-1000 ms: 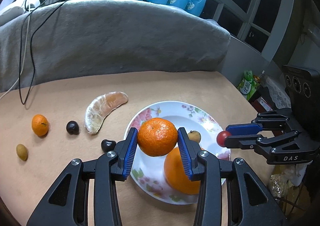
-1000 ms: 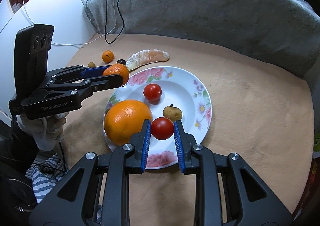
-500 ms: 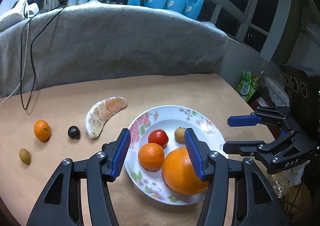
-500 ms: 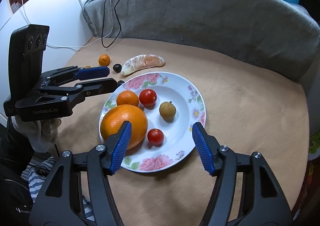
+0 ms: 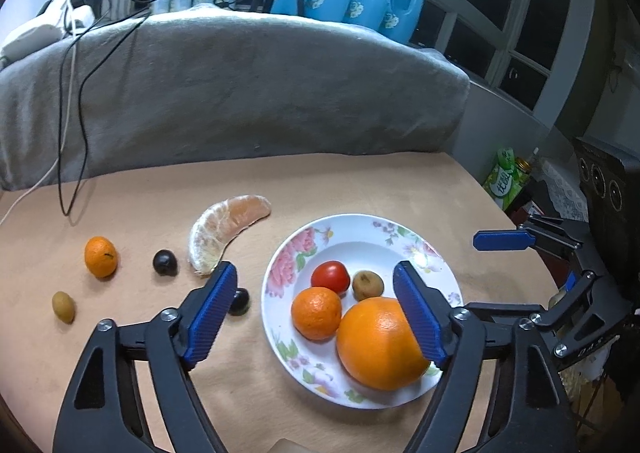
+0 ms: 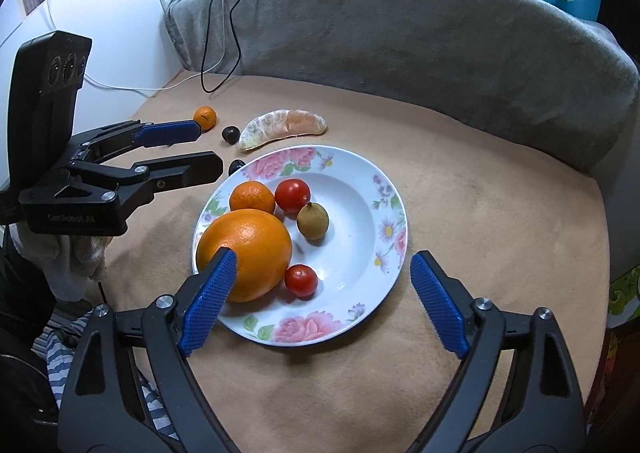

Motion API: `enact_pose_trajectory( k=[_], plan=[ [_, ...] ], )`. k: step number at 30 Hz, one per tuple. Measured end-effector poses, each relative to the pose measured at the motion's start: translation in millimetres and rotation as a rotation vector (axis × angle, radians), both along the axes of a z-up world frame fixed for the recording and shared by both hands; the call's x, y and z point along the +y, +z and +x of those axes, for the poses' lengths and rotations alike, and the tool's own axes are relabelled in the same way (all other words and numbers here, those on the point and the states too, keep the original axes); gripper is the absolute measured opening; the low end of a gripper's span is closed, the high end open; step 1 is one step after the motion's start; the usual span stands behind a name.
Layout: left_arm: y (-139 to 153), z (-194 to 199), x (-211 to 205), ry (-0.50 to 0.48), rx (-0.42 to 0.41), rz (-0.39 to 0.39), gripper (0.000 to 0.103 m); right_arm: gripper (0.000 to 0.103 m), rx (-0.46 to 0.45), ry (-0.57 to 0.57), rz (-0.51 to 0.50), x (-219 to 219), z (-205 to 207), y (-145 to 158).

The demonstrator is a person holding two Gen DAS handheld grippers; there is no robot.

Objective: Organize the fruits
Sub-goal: 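Move the left tool to the small brown fruit while the right tool approaches the dark plum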

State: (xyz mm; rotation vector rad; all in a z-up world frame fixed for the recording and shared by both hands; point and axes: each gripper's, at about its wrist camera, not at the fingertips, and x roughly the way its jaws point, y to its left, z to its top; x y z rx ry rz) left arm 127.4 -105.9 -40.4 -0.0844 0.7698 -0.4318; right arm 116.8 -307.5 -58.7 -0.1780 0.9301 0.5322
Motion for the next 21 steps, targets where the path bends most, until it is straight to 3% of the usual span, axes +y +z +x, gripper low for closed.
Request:
enact_pose_trajectory(
  k=[21],
  plan=[
    [2.5, 2.3, 59.5, 0.106, -0.016, 0.021, 0.081, 0.091, -0.002, 0.035, 0.007, 36.1, 26.9, 19.2]
  ],
)
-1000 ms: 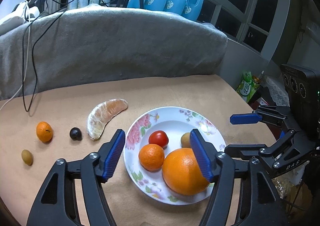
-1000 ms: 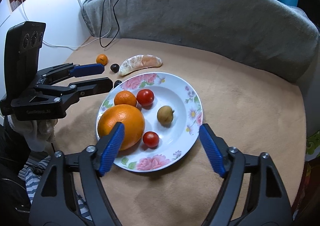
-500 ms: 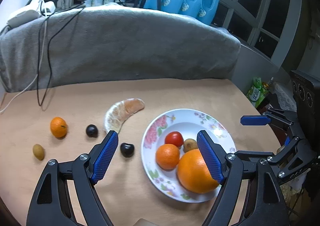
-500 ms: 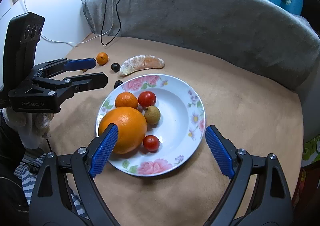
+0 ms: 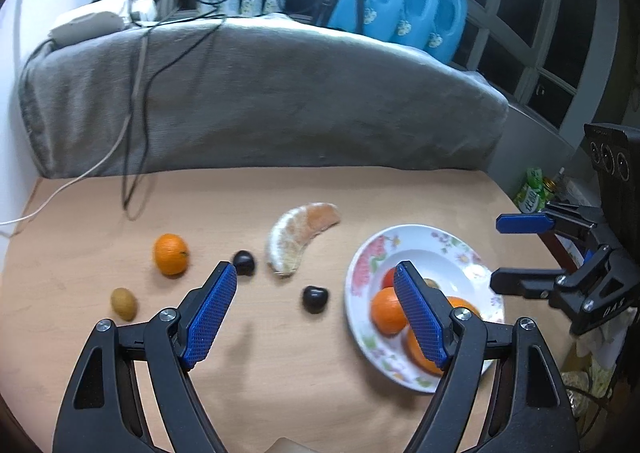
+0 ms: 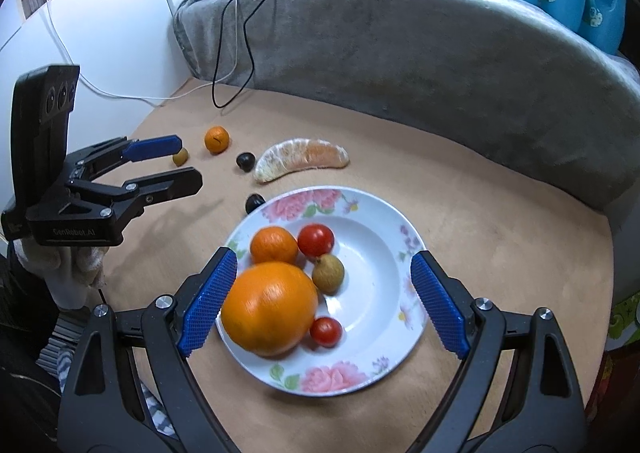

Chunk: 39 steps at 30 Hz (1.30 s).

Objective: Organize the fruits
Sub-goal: 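Move the left tool to the small brown fruit while the right tool approaches the dark plum, then close the left tool on the brown fruit while the right tool grasps the dark plum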

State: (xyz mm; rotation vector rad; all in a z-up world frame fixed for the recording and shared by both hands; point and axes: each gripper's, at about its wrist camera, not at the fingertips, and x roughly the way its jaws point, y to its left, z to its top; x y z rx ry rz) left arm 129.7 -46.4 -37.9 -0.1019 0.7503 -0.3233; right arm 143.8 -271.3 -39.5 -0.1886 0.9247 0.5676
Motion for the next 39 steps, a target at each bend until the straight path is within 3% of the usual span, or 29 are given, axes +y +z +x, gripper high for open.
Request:
enact_pose_trajectory(
  k=[18, 29, 37, 39],
  plan=[
    [-13.6, -3.8, 84.2, 0.147, 0.033, 0.038, 0.081, 0.091, 0.125, 0.012, 0.071, 45.2, 52.6, -1.1],
    [-35.8, 0.0, 108.9, 0.179, 0.054, 0.05, 0.068, 0.091, 0.13, 0.135, -0.041, 98.7, 62.5, -15.8],
    [-48.5, 8.6, 118.4, 0.183, 0.083, 0.022, 0.061, 0.083, 0.162, 0.213, -0.124, 128.0, 67.0, -33.3],
    [-51.5, 10.7, 120.4, 0.182, 0.089, 0.018, 0.06, 0.077, 0.176, 0.226, -0.144, 134.1, 68.9, -39.2]
  ],
)
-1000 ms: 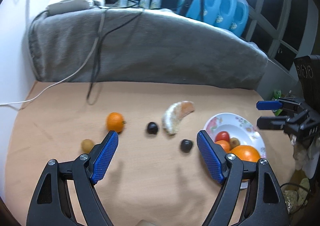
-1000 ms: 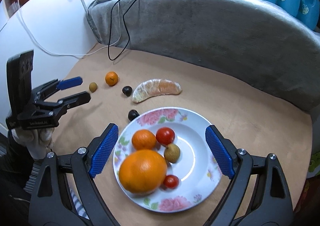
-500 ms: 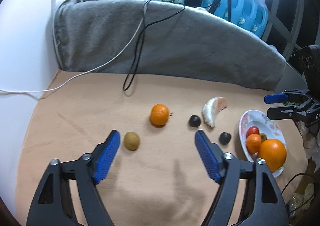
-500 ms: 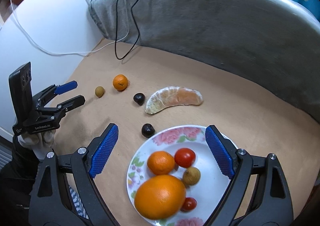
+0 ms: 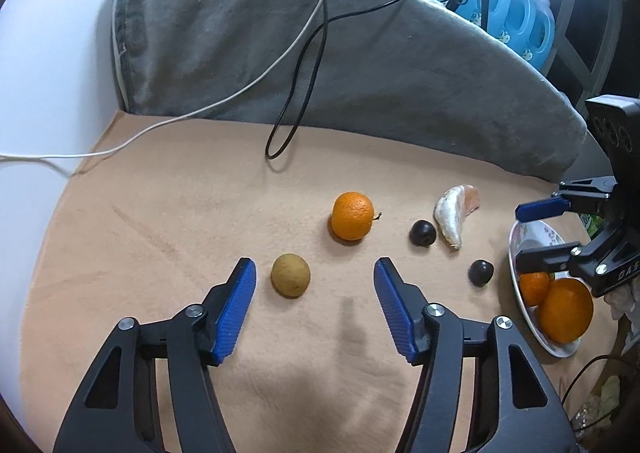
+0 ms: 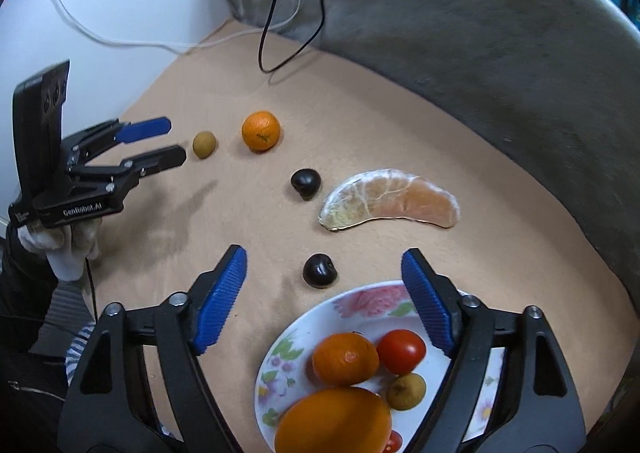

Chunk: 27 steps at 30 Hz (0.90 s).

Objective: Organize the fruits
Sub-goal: 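Close the left tool on the brown fruit while the right tool grasps the dark plum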

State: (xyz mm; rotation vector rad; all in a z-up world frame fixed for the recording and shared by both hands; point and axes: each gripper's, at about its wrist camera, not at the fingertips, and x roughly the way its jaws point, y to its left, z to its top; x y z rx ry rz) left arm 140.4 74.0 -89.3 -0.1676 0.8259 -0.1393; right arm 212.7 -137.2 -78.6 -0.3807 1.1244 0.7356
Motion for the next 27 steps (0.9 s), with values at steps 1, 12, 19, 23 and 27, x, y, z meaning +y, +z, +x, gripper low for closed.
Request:
enact_pose_trajectory(
  k=[1, 12, 19, 23, 27],
  plan=[
    [-1.3, 1.1, 0.8, 0.0, 0.003, -0.004, 0.06, 0.075, 0.008, 0.01, -0.018, 4.1, 1.2, -4.3],
    [-16.7, 13.8, 5.1, -0.013, 0.034, -0.019, 0.051, 0.051, 0.035, 0.099, -0.167, 28.4, 1.3, -34.5],
    [-20.0, 16.6, 1.1, -0.021, 0.04, -0.018, 0.047, 0.037, 0.025, 0.157, -0.249, 43.0, -1.9, -44.5],
    [-21.6, 18.3, -0.2, -0.02, 0.045, -0.021, 0.044, 0.035, 0.016, 0.183, -0.281, 48.6, -6.2, -49.3],
    [-22.3, 21.1, -2.7, -0.022, 0.044, -0.019, 0.043, 0.026, 0.003, 0.188, -0.309, 51.4, -7.4, -52.9]
  ],
)
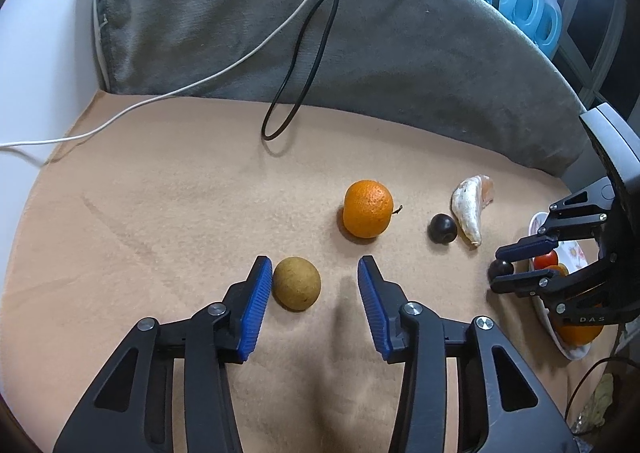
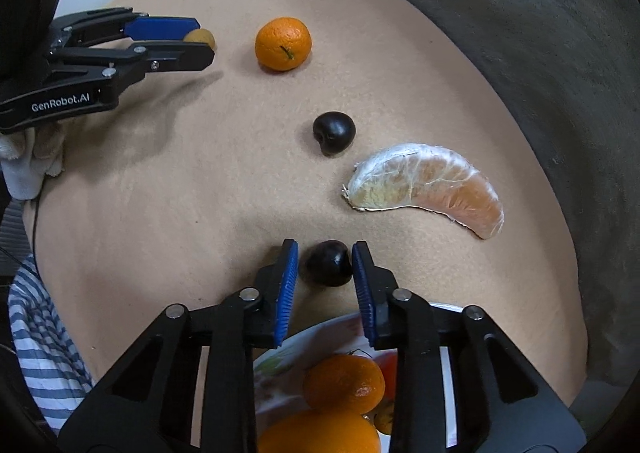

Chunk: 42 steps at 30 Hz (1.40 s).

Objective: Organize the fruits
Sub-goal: 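Close the left tool on the brown fruit while the right tool grasps the dark plum, then carry the brown fruit and dark plum onto the plate and open both tools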

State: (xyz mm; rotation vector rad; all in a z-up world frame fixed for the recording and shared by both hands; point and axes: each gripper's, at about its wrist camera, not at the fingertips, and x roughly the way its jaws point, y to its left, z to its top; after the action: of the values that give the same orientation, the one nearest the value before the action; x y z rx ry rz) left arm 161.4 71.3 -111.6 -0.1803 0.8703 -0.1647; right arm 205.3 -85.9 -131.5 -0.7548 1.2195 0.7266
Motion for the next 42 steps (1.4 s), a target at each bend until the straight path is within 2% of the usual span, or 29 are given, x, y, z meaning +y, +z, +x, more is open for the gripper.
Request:
enact_pose_trajectory(
  k=[7, 12, 19, 28, 42],
  plan=[
    [-6.0, 5.0, 0.9, 0.012, 0.018, 0.007, 0.037, 0.025, -0.007, -0.007, 0.01, 1.4, -0.9, -0.3],
    [-10.4, 8.3, 4.1, 0.026, 0.025, 0.005, 0.023, 0.024, -0.006, -0.009, 0.024, -8.3, 2.4, 4.9],
    [-7.2, 4.8, 0.9, 0.018, 0.006, 0.021, 0.023, 0.024, -0.012, -0.016, 0.054, -11.2, 0.2, 12.0],
    [11.7, -8.1, -4.5, 0.004, -0.041, 0.01, 0.023, 0.024, -0.028, -0.052, 0.144, -25.0, -2.8, 40.7],
    [45.0, -34.3, -52.7, -0.081, -0.117, -0.035, 0.023, 0.024, -0.078, -0.169, 0.307, -80.1, -21.6, 78.4]
  ],
)
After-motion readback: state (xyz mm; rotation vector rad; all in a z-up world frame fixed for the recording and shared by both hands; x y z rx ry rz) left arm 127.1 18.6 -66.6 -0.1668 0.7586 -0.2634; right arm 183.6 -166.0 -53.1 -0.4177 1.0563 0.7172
